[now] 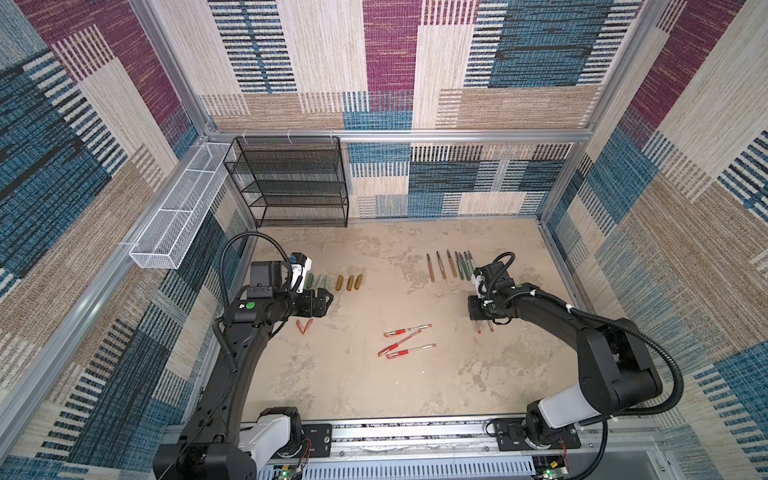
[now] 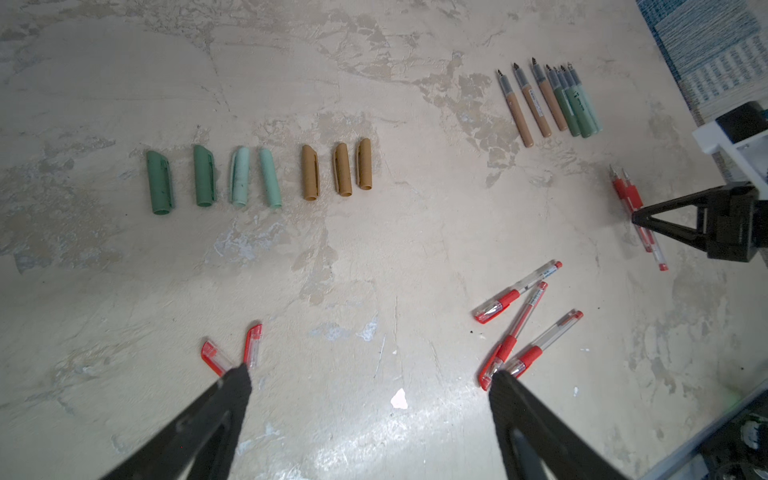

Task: Open the pen caps
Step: 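Lower the uncapped red pen beside the other uncapped red pen and open the right gripper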

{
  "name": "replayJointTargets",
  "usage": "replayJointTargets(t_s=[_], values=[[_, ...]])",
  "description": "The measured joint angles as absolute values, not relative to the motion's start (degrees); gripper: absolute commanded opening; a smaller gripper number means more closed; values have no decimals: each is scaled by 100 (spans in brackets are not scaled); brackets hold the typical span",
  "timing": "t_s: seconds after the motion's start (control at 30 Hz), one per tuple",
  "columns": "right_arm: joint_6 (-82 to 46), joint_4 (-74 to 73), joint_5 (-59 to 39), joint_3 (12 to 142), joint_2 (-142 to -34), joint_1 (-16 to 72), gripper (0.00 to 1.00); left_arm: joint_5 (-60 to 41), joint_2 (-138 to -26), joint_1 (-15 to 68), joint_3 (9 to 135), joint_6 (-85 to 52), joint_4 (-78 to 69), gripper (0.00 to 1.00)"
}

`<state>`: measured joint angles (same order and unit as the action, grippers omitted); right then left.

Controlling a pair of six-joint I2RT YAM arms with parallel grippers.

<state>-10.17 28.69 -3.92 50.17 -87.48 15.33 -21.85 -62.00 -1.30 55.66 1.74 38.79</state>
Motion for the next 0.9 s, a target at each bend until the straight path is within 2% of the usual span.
replayJointTargets(t_s=[0.13, 0.53, 0.9], values=[[-954, 2895, -388, 5074, -8888, 1490, 2, -2274, -6152, -395, 5398, -3, 3833, 99], [-917, 2788, -281, 5046, -9295, 1431, 5, -2285, -6178, -432, 5395, -1, 3618, 99], [-921, 2453, -244, 5109, -9463, 1424, 22, -2283, -6211, -432, 5404, -1, 3559, 99]])
